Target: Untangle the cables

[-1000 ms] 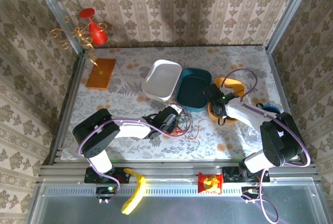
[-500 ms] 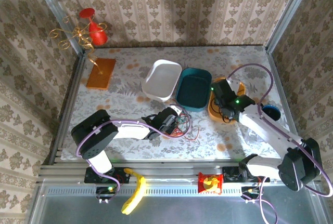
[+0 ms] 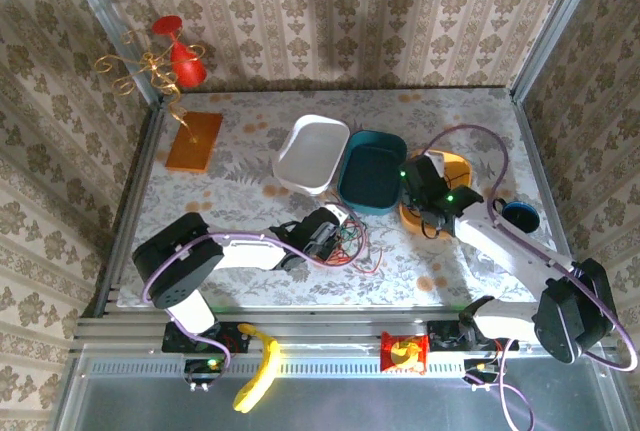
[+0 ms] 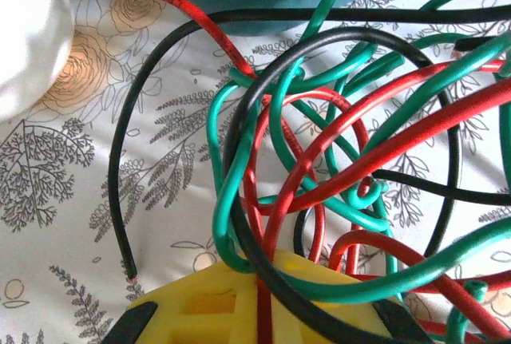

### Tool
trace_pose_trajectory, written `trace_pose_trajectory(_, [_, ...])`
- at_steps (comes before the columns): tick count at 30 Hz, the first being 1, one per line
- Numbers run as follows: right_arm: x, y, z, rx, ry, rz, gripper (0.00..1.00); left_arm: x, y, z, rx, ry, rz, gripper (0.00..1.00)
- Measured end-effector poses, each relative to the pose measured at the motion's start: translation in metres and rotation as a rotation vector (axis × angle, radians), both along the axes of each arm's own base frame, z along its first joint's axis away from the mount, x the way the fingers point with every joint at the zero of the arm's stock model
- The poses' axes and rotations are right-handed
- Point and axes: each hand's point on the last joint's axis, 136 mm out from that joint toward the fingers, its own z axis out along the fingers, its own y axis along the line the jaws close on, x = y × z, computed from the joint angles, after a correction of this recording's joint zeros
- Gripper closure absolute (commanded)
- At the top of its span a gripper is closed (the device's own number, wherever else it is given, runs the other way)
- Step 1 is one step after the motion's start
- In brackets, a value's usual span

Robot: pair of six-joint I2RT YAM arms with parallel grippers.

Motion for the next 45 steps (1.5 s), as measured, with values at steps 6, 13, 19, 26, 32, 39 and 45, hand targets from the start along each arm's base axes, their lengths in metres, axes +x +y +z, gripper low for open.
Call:
trace_pose_trajectory(6, [-0.025, 0.091, -0.002, 0.189, 0.051, 0.398, 0.62, -0.013, 0.004, 0.001, -0.035, 0.036, -0.049, 0.63])
trace_pose_trajectory(13, [-0.047, 0.125, -0.045, 0.274, 0.241, 0.562, 0.68, -0.009, 0.008, 0.017, -0.103, 0.053, -0.055, 0.61])
trace_pose_trajectory(19, [-0.054, 0.124, -0.055, 0.276, 0.279, 0.569, 0.7, -0.011, 0.005, 0.02, -0.12, 0.065, -0.07, 0.61])
trace_pose_trajectory(26, [-0.056, 0.113, -0.077, 0.256, 0.335, 0.531, 0.73, -0.013, 0.005, 0.018, -0.121, 0.073, -0.077, 0.61])
trace_pose_trajectory(32, [-0.058, 0.109, -0.089, 0.245, 0.367, 0.515, 0.82, -0.014, 0.006, 0.008, -0.098, 0.09, -0.075, 0.62])
trace_pose_trajectory(39, [-0.059, 0.109, -0.095, 0.249, 0.386, 0.506, 0.95, -0.012, 0.003, 0.0, -0.091, 0.096, -0.073, 0.67])
trace_pose_trajectory(45, [-0.058, 0.11, -0.095, 0.254, 0.381, 0.502, 0.86, -0.008, -0.002, -0.002, -0.1, 0.088, -0.072, 0.83])
